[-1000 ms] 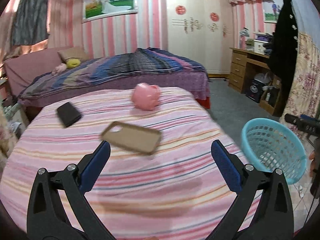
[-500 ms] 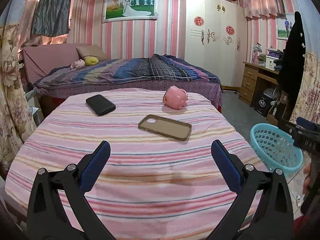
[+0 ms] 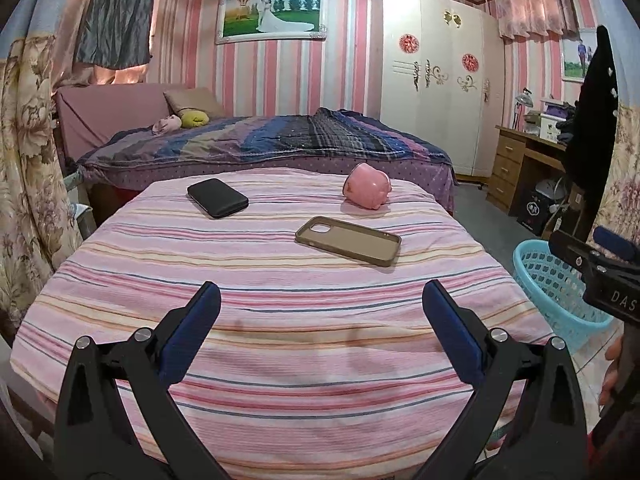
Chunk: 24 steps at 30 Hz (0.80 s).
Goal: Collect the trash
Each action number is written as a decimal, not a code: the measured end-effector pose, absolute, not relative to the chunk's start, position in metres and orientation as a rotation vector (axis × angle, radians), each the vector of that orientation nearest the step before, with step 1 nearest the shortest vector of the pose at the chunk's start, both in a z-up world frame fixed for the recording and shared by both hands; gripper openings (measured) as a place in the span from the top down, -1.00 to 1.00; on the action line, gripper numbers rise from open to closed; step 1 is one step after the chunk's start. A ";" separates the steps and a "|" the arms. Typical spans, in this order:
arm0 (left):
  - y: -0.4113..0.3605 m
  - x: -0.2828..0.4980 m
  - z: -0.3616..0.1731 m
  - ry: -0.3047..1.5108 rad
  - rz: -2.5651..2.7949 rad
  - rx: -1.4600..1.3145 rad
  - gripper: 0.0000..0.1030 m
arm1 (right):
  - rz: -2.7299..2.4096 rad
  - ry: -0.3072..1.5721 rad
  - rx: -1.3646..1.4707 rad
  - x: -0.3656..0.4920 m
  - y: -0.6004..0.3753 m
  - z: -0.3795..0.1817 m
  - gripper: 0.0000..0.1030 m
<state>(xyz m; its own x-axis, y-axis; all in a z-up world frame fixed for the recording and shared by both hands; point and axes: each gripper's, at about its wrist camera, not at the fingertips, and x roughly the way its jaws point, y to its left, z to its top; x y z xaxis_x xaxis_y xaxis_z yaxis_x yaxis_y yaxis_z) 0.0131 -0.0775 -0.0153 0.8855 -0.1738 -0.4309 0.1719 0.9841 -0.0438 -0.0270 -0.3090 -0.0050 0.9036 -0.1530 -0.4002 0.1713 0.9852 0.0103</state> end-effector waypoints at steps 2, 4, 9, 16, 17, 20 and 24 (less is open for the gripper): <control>-0.076 0.015 -0.015 0.450 -0.183 -0.014 -0.89 | -0.166 0.413 0.054 -0.025 -0.308 -0.006 -0.91; -0.077 0.015 -0.014 0.449 -0.191 -0.017 -0.89 | -0.164 0.414 0.053 -0.025 -0.306 -0.005 -0.91; -0.077 0.015 -0.011 0.439 -0.197 -0.035 -0.89 | -0.159 0.423 0.050 -0.028 -0.309 -0.001 -0.91; -0.081 0.011 -0.007 0.413 -0.182 -0.020 -0.89 | -0.160 0.415 0.048 -0.030 -0.316 0.000 -0.91; -0.081 0.011 -0.006 0.411 -0.182 -0.022 -0.89 | -0.159 0.416 0.048 -0.029 -0.318 0.000 -0.91; -0.082 0.011 -0.006 0.412 -0.187 -0.029 -0.89 | -0.158 0.414 0.050 -0.028 -0.319 0.000 -0.91; -0.082 0.010 -0.006 0.410 -0.189 -0.031 -0.89 | -0.159 0.412 0.047 -0.028 -0.320 0.001 -0.91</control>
